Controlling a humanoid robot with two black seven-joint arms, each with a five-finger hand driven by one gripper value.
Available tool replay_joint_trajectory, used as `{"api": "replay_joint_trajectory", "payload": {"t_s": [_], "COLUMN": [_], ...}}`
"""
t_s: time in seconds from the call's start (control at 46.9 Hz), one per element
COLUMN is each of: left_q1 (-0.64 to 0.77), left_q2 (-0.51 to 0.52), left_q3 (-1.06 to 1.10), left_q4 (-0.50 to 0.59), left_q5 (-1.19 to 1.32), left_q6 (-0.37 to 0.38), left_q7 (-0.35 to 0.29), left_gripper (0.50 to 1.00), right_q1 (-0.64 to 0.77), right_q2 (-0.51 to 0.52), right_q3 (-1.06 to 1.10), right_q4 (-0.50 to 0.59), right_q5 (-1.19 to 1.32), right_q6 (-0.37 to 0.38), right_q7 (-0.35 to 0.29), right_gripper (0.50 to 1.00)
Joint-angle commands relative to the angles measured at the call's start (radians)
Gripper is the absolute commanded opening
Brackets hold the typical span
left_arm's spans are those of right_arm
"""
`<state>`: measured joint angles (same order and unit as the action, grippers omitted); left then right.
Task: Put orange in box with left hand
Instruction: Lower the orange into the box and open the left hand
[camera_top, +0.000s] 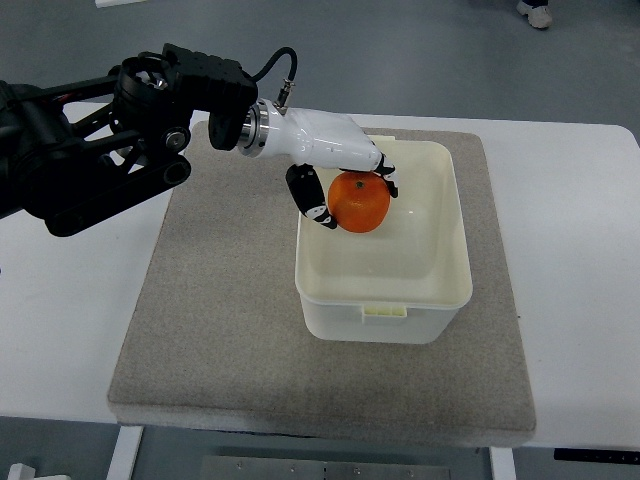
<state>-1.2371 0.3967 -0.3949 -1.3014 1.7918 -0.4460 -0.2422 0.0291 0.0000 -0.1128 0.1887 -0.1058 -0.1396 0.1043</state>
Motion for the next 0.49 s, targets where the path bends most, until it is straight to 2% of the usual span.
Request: {"api": "replay_joint_trajectory", "payload": {"t_s": [0.0,0.064,0.128,0.192,0.469], "left_q1": [0.001,0.001,0.013,0.019,0.034], "left_q2": [-0.004,-0.006,-0.007,-0.007,-0.007], "left_q3": [0.001,0.001,0.001,0.001,-0.005], "left_q4": [0.011,0.017,0.019,0.022,0.027], "left_q5": [-0.002,-0.008,-0.009,-0.009,-0.022], "left_q6": [0.004,0.006,0.007,0.01,0.012], "left_q7": [0.0,-0.002,0.0,0.0,0.0], "left_gripper": [0.786,0.878,0.896,0.964,0.99], "right_q1": [0.0,0.0,0.0,0.0,0.0], "right_q2": [0.0,0.0,0.0,0.0,0.0], "right_q3": [-0.001,-0.001,-0.001,0.001,-0.001], "right_q4": [0.0,0.0,0.0,0.0,0.0], "right_q5": [0.0,0.0,0.0,0.0,0.0], "right_q6": [0.0,0.0,0.0,0.0,0.0], "right_q7": [0.0,0.0,0.0,0.0,0.0], "right_gripper": [0.944,0.944,0.944,0.944,0.944]}}
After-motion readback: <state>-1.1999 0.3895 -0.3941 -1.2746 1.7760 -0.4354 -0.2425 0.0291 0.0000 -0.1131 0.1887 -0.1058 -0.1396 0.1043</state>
